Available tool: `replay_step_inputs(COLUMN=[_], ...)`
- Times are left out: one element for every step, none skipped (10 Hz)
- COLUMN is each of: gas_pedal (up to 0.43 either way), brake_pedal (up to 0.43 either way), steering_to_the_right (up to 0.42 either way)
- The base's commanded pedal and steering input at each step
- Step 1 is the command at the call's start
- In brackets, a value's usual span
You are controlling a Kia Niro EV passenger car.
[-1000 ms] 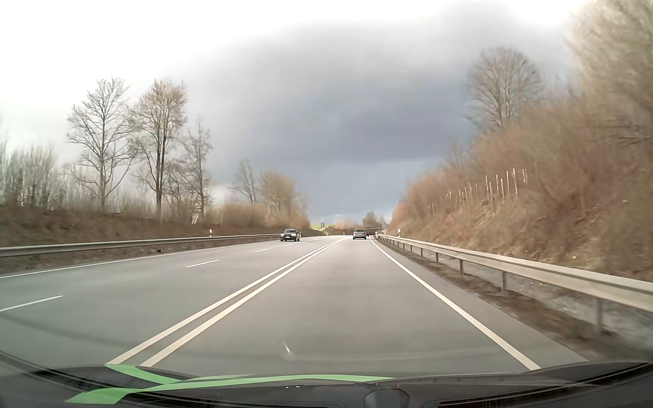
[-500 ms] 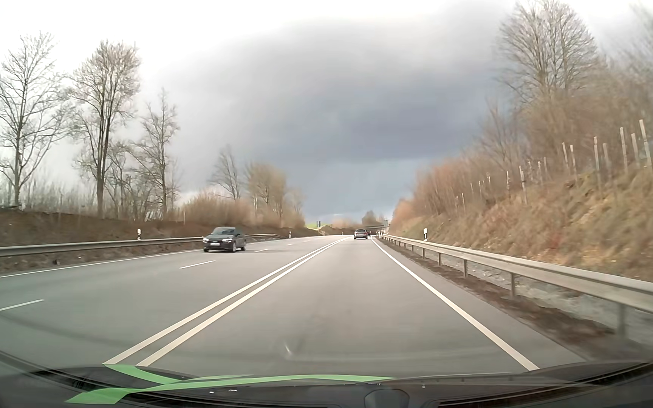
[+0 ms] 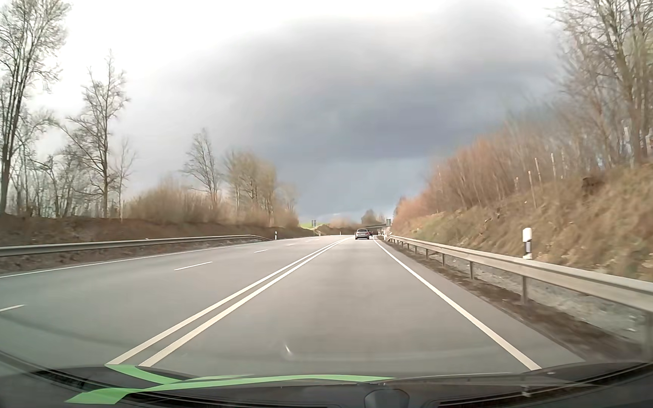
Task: Follow the waypoints while adhering to traffic rules and regulations
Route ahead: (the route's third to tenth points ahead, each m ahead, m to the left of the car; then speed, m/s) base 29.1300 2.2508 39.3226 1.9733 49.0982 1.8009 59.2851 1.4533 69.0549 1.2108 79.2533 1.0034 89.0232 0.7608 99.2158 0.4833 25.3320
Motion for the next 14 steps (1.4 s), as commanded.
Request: replay_step_inputs(gas_pedal=[0.240,0.240,0.240,0.240,0.228,0.228,0.228,0.228,0.220,0.209,0.209,0.209,0.197,0.177], brake_pedal=[0.000,0.000,0.000,0.000,0.000,0.000,0.000,0.000,0.000,0.000,0.000,0.000,0.000,0.000], steering_to_the_right=[-0.001,-0.001,-0.001,-0.001,0.000,0.000,0.000,0.002,0.003,0.004,0.004,0.004,0.004,0.004])
